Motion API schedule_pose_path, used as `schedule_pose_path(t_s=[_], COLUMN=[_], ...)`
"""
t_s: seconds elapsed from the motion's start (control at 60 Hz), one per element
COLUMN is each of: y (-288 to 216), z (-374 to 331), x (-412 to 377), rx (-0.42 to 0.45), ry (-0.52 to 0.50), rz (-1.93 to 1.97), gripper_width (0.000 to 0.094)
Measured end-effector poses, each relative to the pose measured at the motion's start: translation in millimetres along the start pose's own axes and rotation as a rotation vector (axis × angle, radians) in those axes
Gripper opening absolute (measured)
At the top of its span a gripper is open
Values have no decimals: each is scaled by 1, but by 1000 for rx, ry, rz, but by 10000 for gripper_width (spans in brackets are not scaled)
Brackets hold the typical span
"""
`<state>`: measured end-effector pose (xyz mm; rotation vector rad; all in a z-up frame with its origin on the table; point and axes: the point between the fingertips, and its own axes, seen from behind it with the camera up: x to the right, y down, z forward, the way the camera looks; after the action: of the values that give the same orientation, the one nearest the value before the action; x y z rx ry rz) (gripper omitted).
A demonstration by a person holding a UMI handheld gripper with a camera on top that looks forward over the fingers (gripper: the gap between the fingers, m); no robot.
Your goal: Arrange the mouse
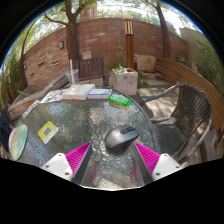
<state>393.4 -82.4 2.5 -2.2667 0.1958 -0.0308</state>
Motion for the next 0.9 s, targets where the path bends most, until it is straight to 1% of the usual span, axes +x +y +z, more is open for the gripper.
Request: schedule_pose_path(t_s=[0.183, 0.267, 0.3, 0.333, 0.383, 0.4, 0.417, 0.45, 0.5, 0.617, 0.7, 0.783, 0.833, 0.9], y=[-27, -38, -38, -39, -41, -42, -44, -44, -45, -44, -47, -74, -105, -155], z=[45, 61, 66, 69, 74, 74, 75, 75, 74, 72, 60, 33, 1, -50], x=[-1, -4, -2, 1, 7, 5, 2, 2, 3, 6, 14, 16, 7, -28], rx=[7, 5, 0, -8, -7, -2, 4, 5, 6, -3, 4, 60, 139, 259], ry=[-9, 2, 22, 48, 97, 95, 91, 85, 93, 119, 164, 214, 240, 221], rz=[37, 47, 40, 27, -10, -14, -14, -12, -18, -16, -5, 8, 30, 46], gripper_width=[859, 820, 778, 709, 586, 557, 504, 496, 445, 369, 353, 353, 351, 351])
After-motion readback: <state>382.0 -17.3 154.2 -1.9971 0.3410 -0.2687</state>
